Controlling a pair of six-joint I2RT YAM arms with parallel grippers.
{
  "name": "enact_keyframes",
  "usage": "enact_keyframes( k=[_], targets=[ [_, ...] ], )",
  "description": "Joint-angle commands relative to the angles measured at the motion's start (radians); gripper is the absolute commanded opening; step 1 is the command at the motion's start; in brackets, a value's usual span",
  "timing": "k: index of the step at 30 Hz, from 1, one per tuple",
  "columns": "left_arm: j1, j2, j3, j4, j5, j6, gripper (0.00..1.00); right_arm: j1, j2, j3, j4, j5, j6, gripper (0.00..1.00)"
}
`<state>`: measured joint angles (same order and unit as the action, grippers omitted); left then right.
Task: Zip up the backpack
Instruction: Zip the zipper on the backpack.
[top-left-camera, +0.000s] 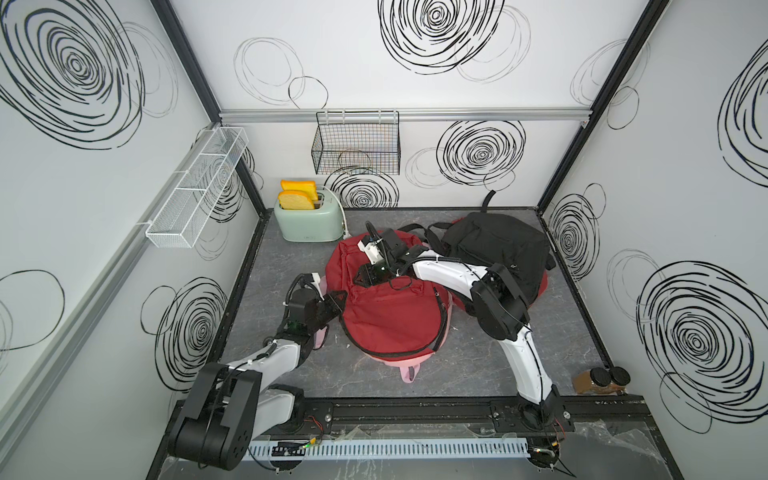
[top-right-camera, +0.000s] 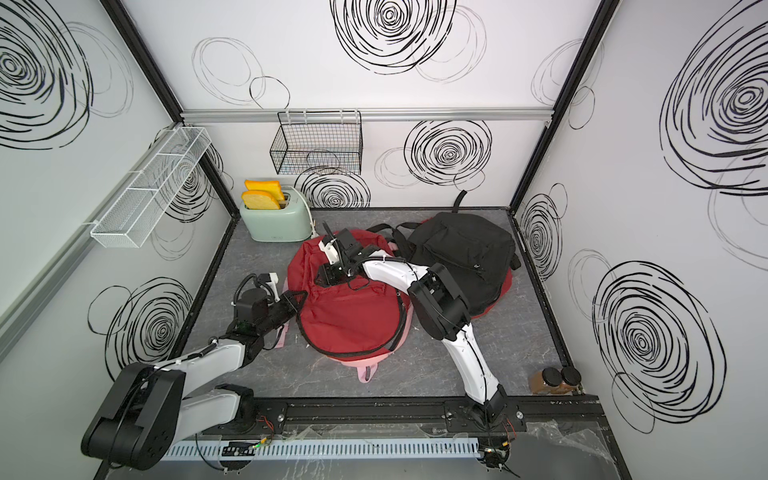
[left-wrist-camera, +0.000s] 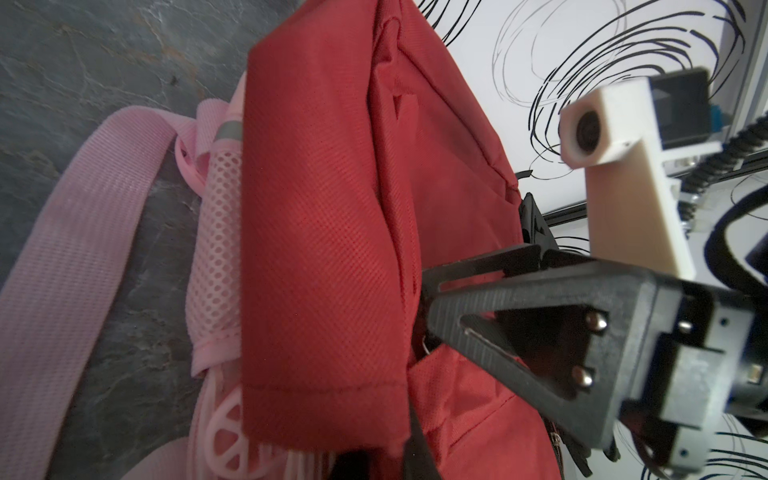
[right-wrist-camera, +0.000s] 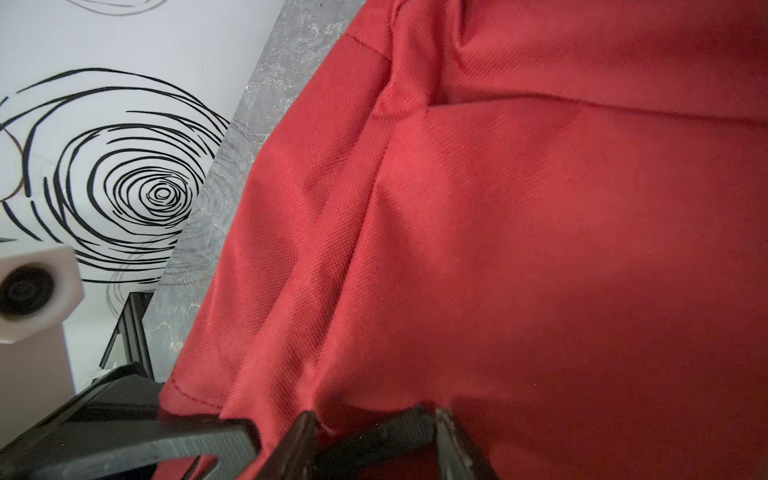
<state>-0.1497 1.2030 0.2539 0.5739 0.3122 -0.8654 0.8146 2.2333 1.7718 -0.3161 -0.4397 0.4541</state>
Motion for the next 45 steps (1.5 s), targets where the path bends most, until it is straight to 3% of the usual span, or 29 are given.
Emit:
enact_keyframes(
  k=[1,6,15,32,45],
  targets=[
    [-0.013,-0.026,-0.002,0.046,0.005,0.002,0.0,0.023,-0.025,-0.053,-0.003,-0.054,0.054,0.46],
    [-0.012,-0.036,-0.001,0.041,0.005,0.004,0.0,0.026,-0.028,-0.086,0.06,-0.071,0.08,0.19],
    [-0.012,-0.047,-0.004,0.035,0.0,0.006,0.0,0.014,-0.068,-0.115,0.075,0.005,0.067,0.0],
    [-0.007,-0.048,-0.007,0.031,-0.002,0.006,0.0,-0.117,-0.228,-0.297,0.13,0.052,0.034,0.0],
    [-0.01,-0.047,-0.005,0.04,0.011,0.008,0.0,-0.153,-0.222,-0.327,0.153,0.046,0.01,0.0]
  ],
)
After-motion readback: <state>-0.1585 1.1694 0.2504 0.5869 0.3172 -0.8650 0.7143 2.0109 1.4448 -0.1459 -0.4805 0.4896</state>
